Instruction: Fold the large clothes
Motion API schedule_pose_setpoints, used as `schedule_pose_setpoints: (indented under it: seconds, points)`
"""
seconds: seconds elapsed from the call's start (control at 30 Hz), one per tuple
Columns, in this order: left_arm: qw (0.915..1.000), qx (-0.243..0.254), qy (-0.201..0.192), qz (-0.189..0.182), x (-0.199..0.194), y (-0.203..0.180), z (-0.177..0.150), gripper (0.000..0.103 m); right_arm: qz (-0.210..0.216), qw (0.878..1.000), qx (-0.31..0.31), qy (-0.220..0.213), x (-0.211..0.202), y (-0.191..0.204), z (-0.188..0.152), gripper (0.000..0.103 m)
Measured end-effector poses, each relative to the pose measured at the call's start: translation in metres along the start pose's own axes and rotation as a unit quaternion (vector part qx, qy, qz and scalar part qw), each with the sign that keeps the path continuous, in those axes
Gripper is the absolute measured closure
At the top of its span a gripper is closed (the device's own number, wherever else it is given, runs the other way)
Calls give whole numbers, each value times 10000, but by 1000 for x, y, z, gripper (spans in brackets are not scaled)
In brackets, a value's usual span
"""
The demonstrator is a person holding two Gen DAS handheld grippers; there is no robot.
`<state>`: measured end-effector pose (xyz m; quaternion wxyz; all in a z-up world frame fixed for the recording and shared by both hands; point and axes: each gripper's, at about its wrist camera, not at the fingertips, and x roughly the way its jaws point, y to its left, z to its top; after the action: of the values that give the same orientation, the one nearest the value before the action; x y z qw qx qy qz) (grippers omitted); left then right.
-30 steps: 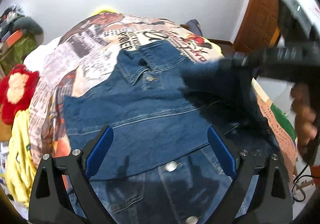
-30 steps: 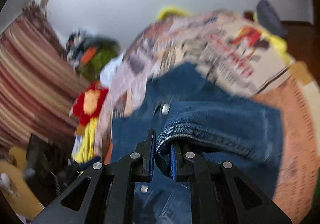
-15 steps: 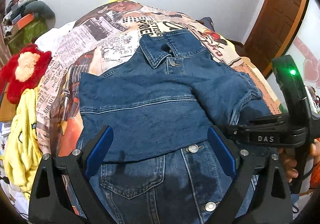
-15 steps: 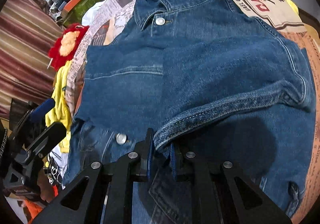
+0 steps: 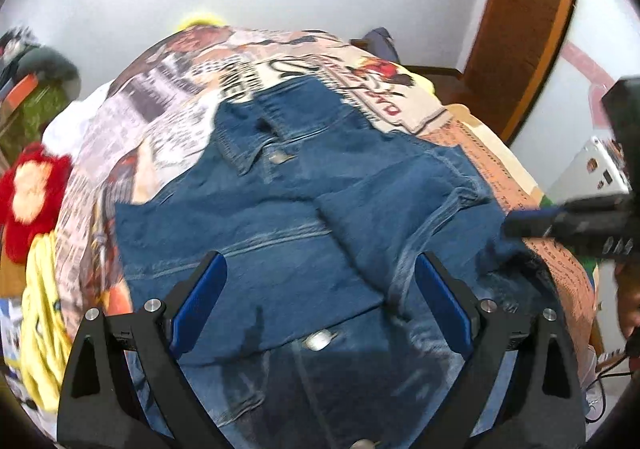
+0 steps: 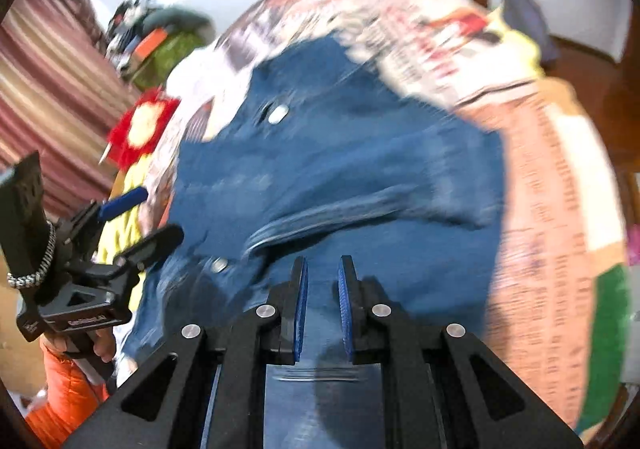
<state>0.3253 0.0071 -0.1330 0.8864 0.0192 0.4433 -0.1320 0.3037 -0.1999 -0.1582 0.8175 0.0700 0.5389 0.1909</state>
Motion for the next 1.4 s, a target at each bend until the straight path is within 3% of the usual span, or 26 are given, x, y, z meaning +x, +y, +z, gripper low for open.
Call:
schedule_pose_setpoints:
  seconds: [0.13, 0.23, 0.33, 0.43, 0.5, 0.6, 0.7, 0.77, 0.8, 0.83, 1.0, 1.1, 1.2, 1.3, 1.4]
  points:
    - [9993, 305, 197, -85, 25, -26, 14, 7, -664, 9962, 68, -553, -33, -37, 2, 92]
    - [9973, 522, 497, -149, 52, -46, 20, 7, -982, 9929, 162, -646, -40, -63, -2, 92]
    - [9929, 897, 771, -157, 78, -69, 23, 8, -989, 9932, 397, -466, -32, -87, -8, 92]
    - [9854, 1430, 901, 204, 103, -90, 20, 7, -938, 9937, 587, -185, -12, -103, -14, 92]
    - [9812, 1651, 877, 485, 119, -95, 18, 7, -855, 9938, 702, -44, 1, -108, -20, 92]
    - [9816, 1652, 699, 662, 124, -90, 21, 8, -635, 9937, 922, 72, 17, -115, -28, 92]
    - [9813, 1642, 558, 834, 122, -77, 26, 24, -490, 9929, 1077, 84, 27, -118, -31, 92]
    - [9819, 1635, 508, 806, 118, -71, 27, 46, -447, 9933, 1048, 200, 36, -117, -31, 92]
    - [9789, 1697, 452, 1049, 116, -68, 28, 69, -450, 9934, 1019, 264, 40, -115, -31, 92]
    - [9772, 1712, 410, 1190, 114, -65, 30, 77, -488, 9937, 960, 318, 44, -114, -32, 92]
    - [9872, 890, -20, 1327, 78, -10, 52, 78, -628, 9951, 704, 297, 49, -108, -36, 92]
    - [9930, 413, -142, 1101, 55, 24, 55, 77, -616, 9952, 699, 290, 49, -107, -36, 92]
    - [9949, 135, -112, 997, 43, 45, 43, 75, -559, 9963, 607, 258, 50, -104, -34, 92]
    - [9962, -237, -22, 843, 41, 62, 21, 65, -673, 9959, 541, 256, 50, -100, -35, 92]
    - [9945, -518, 154, 895, 47, 80, -5, 60, -720, 9957, 528, 240, 51, -98, -37, 92]
